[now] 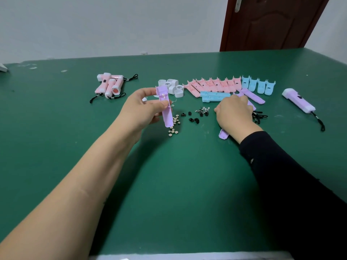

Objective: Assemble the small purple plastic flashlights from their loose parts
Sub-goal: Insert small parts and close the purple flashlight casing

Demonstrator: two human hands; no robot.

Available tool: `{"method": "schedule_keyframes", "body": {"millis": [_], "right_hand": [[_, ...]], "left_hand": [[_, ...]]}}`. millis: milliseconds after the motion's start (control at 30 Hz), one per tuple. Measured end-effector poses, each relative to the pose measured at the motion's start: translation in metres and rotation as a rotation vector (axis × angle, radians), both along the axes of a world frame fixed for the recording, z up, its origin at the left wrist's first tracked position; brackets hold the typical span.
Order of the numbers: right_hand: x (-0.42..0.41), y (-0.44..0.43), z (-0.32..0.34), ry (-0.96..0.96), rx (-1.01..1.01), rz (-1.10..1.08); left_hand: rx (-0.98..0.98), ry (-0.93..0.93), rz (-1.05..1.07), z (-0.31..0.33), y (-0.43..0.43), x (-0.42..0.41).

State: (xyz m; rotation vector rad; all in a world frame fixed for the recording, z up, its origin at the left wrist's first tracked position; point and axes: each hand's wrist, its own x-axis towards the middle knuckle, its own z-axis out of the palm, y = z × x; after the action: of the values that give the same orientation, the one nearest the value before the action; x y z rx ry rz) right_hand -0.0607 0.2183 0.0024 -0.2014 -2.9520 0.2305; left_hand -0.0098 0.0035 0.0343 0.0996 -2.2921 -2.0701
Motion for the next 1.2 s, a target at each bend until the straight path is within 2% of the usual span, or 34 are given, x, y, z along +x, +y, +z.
{"method": "schedule_keyframes", "body": {"millis": [333, 400, 467, 533, 667, 767, 900, 967, 1200], "right_hand": [[-0.005, 0.0, 0.001, -0.077, 0.071, 0.013], [-0.006, 0.001, 0.004, -0.006, 0.046, 0.026], [-0.004, 0.001, 0.013, 0.155, -0.212, 0.083], [0.001, -0.003, 0.023, 0.207, -0.657, 0.149], [0.022, -0.023, 0.034, -0.174, -1.615, 0.223], [0.029, -0.033, 0.034, -0.352, -1.885, 0.302], [0.035, -0.04, 0.034, -0.417, -2.034, 0.328], [0.036, -0.041, 0.034, -0.389, -2.035, 0.34], [0.042, -0.045, 0.034, -0.144, -1.719, 0.392]], "left_hand": [[0.051, -0.016, -0.013, -0.003, 0.007, 0.002], [0.057, -0.022, -0.013, -0.004, 0.008, 0.002], [0.097, -0.024, -0.006, -0.003, 0.01, 0.002], [0.153, -0.022, 0.016, 0.0, 0.011, 0.003], [0.134, 0.01, 0.052, 0.004, 0.014, 0.007], [0.067, 0.04, 0.049, 0.005, 0.018, 0.009], [-0.008, 0.067, 0.016, 0.007, 0.02, 0.012], [-0.025, 0.078, 0.013, 0.008, 0.021, 0.012], [-0.075, 0.137, -0.032, 0.007, 0.021, 0.014]]}}
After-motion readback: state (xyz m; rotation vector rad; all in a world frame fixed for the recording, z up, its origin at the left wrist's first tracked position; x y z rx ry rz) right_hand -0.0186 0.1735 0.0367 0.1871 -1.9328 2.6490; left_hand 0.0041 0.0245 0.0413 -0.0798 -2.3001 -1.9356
